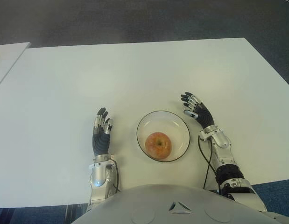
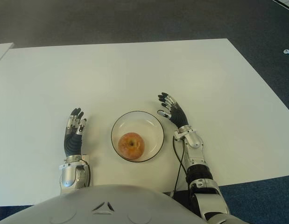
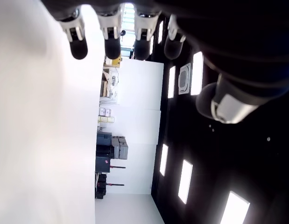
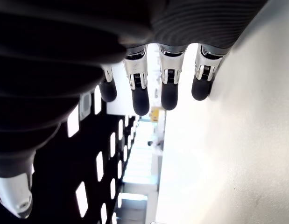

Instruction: Put the apples into the plate.

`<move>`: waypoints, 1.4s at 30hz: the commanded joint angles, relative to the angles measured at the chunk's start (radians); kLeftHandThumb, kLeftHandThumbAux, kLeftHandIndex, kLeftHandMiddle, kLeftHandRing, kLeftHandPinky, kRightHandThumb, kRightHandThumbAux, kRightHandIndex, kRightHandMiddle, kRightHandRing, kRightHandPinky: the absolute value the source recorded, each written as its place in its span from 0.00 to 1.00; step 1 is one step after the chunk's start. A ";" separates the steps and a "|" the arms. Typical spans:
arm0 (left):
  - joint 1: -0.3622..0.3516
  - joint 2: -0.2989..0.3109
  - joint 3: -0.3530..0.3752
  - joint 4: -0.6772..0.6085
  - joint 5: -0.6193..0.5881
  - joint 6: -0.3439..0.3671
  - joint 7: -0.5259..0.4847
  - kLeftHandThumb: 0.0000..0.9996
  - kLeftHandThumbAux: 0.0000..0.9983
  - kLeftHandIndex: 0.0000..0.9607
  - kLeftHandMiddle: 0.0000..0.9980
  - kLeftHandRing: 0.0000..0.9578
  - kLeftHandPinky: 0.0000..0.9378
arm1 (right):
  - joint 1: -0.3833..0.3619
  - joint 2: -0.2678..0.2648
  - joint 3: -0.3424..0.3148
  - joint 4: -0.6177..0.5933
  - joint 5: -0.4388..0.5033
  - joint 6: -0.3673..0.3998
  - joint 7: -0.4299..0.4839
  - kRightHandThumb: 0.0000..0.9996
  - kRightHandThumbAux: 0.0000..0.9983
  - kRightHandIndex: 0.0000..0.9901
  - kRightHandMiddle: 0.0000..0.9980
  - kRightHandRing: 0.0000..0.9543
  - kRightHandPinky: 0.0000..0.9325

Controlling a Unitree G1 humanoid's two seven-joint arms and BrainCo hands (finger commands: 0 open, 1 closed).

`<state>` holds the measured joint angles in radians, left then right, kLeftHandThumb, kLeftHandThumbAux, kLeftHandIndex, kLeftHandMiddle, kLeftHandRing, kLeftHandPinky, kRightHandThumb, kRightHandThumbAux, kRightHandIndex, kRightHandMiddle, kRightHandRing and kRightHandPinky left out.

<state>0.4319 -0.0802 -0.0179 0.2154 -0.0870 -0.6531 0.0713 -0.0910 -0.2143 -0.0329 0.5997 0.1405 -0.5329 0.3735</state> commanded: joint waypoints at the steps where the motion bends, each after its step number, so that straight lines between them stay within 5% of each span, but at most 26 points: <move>1: 0.020 -0.059 0.030 0.141 -0.041 -0.020 0.004 0.09 0.50 0.09 0.02 0.00 0.01 | 0.023 0.028 -0.004 0.024 -0.008 0.020 -0.016 0.19 0.58 0.06 0.11 0.06 0.06; 29: 0.045 -0.035 0.016 0.119 -0.035 -0.018 -0.023 0.09 0.51 0.11 0.04 0.01 0.02 | 0.038 0.081 -0.044 0.066 -0.006 0.006 -0.076 0.23 0.64 0.06 0.15 0.13 0.14; 42: 0.031 -0.036 0.014 0.138 -0.006 -0.028 -0.011 0.11 0.48 0.10 0.05 0.00 0.00 | 0.093 0.137 -0.072 0.044 -0.005 0.025 -0.171 0.17 0.63 0.01 0.09 0.06 0.04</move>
<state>0.4323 -0.0796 -0.0166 0.2159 -0.0945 -0.6800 0.0554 -0.0796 -0.1229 -0.1049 0.6163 0.1420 -0.5558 0.2360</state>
